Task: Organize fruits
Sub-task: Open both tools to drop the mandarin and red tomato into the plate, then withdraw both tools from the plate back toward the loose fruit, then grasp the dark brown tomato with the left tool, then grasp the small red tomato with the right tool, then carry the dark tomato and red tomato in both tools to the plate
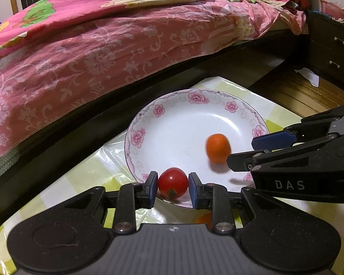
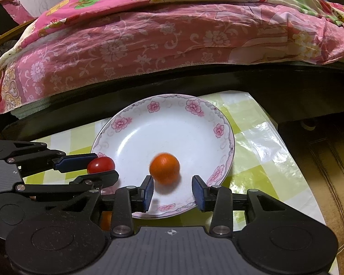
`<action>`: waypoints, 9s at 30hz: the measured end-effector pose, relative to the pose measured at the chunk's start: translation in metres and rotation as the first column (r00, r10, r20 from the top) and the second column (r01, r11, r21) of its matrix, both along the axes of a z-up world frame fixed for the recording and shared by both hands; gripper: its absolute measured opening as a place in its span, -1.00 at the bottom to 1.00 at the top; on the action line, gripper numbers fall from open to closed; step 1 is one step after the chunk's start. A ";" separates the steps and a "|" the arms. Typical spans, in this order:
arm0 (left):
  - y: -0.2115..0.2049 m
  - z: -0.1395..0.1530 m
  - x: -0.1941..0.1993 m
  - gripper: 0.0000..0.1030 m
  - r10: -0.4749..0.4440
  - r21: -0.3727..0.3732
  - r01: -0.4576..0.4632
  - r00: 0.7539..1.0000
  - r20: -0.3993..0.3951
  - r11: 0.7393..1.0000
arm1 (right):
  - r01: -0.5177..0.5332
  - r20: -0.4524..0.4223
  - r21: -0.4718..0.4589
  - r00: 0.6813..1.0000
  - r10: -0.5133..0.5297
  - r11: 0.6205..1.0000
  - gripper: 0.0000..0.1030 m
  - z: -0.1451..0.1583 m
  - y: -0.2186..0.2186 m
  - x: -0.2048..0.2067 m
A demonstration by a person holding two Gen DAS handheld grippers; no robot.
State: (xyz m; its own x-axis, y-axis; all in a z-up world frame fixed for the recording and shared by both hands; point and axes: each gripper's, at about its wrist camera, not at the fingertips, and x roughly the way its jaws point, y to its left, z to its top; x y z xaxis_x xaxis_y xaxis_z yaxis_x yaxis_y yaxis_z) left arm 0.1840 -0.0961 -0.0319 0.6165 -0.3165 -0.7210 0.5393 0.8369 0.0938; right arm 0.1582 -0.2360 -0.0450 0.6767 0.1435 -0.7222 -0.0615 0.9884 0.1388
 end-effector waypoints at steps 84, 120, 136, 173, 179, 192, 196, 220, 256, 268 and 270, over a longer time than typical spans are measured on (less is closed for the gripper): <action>0.138 0.000 -0.079 0.05 0.098 0.033 -0.098 0.995 0.001 0.995 | -0.236 -0.013 0.001 0.972 0.236 0.972 -0.01 0.006 0.078 -0.063; 0.172 -0.022 -0.058 -0.05 0.133 0.026 -0.132 0.989 -0.068 0.991 | -0.438 0.003 -0.054 0.899 0.439 0.897 -0.19 -0.017 0.153 -0.043; 0.152 -0.015 -0.077 -0.05 0.042 -0.029 -0.045 0.995 -0.096 0.999 | -0.367 -0.089 -0.081 0.929 0.360 0.927 -0.57 -0.015 0.149 -0.056; 0.059 -0.024 -0.104 -0.06 -0.094 0.068 0.104 0.986 -0.136 0.992 | -0.227 -0.159 -0.126 0.965 0.207 0.966 -0.56 -0.024 0.075 -0.116; 0.053 -0.017 -0.101 -0.06 -0.066 0.090 0.077 0.991 -0.116 0.993 | -0.173 -0.148 -0.117 0.977 0.155 0.978 -0.56 -0.020 0.070 -0.112; 0.039 -0.012 -0.096 -0.06 -0.054 0.126 0.064 0.995 -0.082 0.990 | -0.093 -0.139 -0.091 0.987 0.080 0.991 -0.56 -0.011 0.056 -0.104; 0.037 -0.010 -0.093 -0.06 -0.049 0.127 0.058 0.996 -0.073 0.990 | -0.082 -0.126 -0.101 0.990 0.069 0.992 -0.56 -0.008 0.056 -0.102; 0.028 0.009 -0.078 -0.07 -0.033 0.114 0.034 0.999 -0.014 0.993 | -0.036 -0.071 -0.088 0.997 0.030 0.995 -0.53 0.005 0.045 -0.089; 0.003 0.022 -0.037 -0.07 -0.022 0.091 0.017 0.998 0.059 0.996 | 0.016 0.012 -0.086 1.000 -0.015 0.996 -0.52 0.023 0.024 -0.052; -0.007 0.014 0.000 -0.07 0.001 0.086 -0.008 0.997 0.083 0.996 | -0.003 0.030 -0.069 1.000 0.005 0.998 -0.51 0.016 0.011 -0.011; -0.009 0.014 0.006 -0.07 0.002 0.084 -0.009 0.996 0.088 0.996 | -0.001 0.033 -0.062 0.999 0.003 0.998 -0.51 0.015 0.008 -0.005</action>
State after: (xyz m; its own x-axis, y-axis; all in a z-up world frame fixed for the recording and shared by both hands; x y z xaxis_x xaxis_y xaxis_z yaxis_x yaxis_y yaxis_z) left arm 0.1898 -0.1053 -0.0184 0.6804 -0.2538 -0.6875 0.5213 0.8269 0.2107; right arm 0.1530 -0.2281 -0.0298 0.7000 0.1004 -0.7070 -0.0672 0.9949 0.0747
